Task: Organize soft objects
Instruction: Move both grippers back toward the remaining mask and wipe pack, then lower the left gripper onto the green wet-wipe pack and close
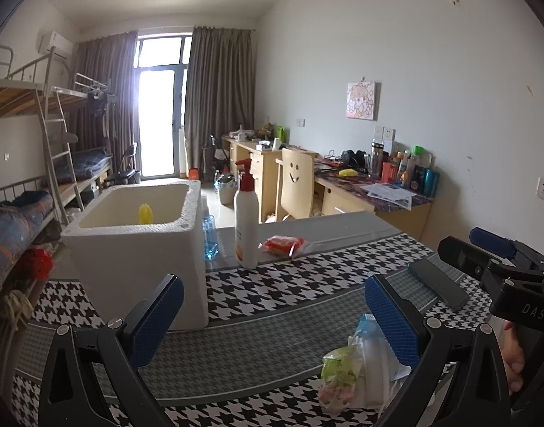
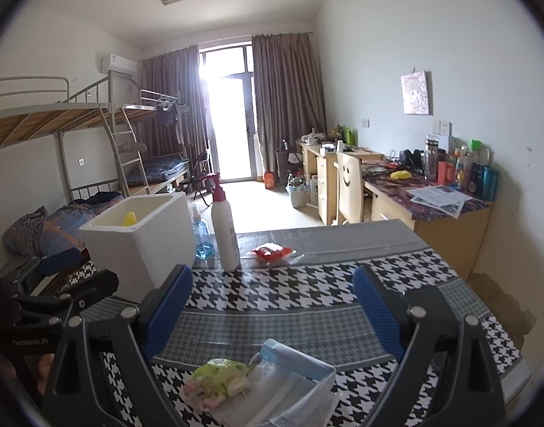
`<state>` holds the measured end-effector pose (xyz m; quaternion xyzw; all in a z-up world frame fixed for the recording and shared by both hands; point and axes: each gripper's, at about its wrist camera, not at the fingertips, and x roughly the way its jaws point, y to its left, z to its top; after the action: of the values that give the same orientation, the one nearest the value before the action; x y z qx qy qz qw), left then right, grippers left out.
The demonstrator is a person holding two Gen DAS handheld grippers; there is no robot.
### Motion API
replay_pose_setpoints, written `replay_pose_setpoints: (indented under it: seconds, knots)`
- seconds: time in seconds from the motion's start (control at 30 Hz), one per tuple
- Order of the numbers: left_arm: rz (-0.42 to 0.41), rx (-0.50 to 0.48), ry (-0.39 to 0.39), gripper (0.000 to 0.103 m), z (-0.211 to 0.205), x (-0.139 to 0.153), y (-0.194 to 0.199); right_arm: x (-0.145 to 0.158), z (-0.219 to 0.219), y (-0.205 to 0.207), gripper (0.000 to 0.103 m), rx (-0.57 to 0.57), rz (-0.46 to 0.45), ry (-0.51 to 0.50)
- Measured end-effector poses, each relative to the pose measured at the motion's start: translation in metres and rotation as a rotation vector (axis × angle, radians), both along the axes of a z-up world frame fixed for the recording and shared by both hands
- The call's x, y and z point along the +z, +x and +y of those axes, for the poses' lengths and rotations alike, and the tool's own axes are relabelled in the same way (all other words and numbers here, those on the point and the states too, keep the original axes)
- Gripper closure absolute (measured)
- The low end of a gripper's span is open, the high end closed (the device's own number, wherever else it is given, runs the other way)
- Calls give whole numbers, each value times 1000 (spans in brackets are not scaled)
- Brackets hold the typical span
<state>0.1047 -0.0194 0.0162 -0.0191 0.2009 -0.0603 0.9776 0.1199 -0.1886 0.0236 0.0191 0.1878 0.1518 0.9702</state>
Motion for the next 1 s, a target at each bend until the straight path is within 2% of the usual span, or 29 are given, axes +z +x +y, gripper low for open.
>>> replay_pose_setpoints:
  seconds: [0.67,1.0]
  knots:
    - [88,-82,36,1,-29,-31,8,-26,-22,0,9,-72,71,-8]
    - [173,-100,50,1,-39,-52,18,-43,-31,1,9,-108,109,-13]
